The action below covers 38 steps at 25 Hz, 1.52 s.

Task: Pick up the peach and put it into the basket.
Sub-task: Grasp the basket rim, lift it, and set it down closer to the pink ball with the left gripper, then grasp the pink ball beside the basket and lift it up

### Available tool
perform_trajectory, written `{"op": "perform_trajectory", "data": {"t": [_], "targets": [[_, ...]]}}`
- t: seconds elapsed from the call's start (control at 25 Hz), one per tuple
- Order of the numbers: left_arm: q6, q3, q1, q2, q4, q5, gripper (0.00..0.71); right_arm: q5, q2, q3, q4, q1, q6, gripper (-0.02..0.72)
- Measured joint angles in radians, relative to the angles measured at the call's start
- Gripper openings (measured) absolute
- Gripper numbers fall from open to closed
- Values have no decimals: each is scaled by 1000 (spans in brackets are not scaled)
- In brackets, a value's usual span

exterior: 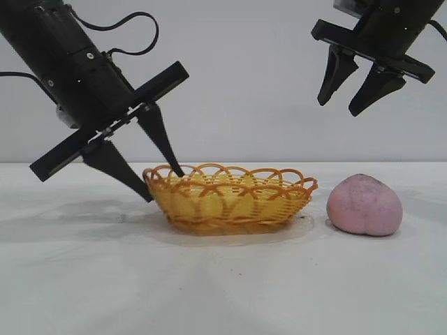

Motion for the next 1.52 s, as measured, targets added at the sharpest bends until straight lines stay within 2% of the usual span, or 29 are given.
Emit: {"op": "perform_trajectory", "data": {"t": [0.08, 0.32, 0.36, 0.44, 0.6, 0.84, 1.04, 1.16, 1.32, 1.52], "targets": [[0, 0, 0, 0, -5, 12, 441, 0, 0, 0, 0, 0, 0, 340], [53, 0, 0, -9, -5, 57, 433, 0, 0, 0, 2, 0, -3, 340], [55, 0, 0, -14, 1, 57, 474, 0, 0, 0, 2, 0, -3, 340], [59, 0, 0, -35, 52, 63, 458, 0, 0, 0, 2, 0, -3, 340], [27, -59, 16, -70, 305, 165, 458, 2, 0, 0, 2, 0, -3, 340], [-53, -236, 46, -76, 675, 337, 458, 2, 0, 0, 2, 0, -3, 340], [-59, -348, 46, -76, 903, 337, 458, 2, 0, 0, 2, 0, -3, 340], [-73, -367, 56, -76, 1003, 323, 458, 2, 0, 0, 2, 0, -3, 340], [-110, -367, 127, -76, 1071, 335, 458, 2, 0, 0, 2, 0, -3, 340], [-116, -367, 235, -76, 1092, 423, 458, 2, 0, 0, 2, 0, -3, 340]]}}
